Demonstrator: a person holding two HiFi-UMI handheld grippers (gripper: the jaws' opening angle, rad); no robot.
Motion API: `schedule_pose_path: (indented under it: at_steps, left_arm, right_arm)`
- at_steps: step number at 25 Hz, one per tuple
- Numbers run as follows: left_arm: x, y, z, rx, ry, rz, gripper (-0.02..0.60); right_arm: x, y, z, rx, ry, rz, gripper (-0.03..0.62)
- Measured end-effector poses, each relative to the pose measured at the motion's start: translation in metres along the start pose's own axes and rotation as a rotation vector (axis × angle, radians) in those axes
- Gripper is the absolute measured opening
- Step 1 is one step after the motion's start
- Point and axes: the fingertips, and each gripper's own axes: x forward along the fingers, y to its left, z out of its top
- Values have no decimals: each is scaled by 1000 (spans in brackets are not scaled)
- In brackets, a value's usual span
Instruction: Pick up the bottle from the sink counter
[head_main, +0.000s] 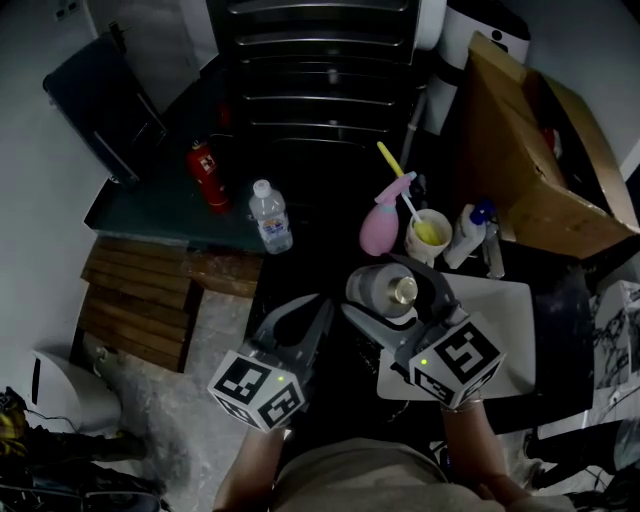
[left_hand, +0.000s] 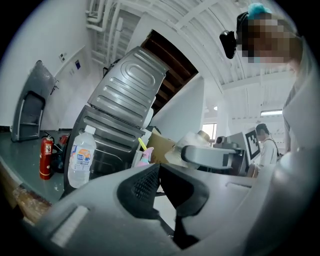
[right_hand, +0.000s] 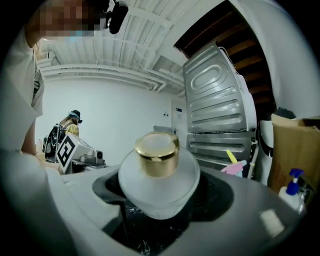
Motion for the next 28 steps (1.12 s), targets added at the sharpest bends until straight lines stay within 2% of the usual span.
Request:
schedule_pose_path:
  at_steps: [7,13,28]
  left_arm:
    - [0,-8,-10,20,22,-21,8]
    - [-2,-13,-10,27,23,-27,8]
    - [-8,-8,-29,-3,70,-14,8]
  right_arm:
    - [-6,4,-17,15,27,2,337]
    - [-6,18,-26,-13,49,52,337]
    - [-4,23,-38,19,80,69,337]
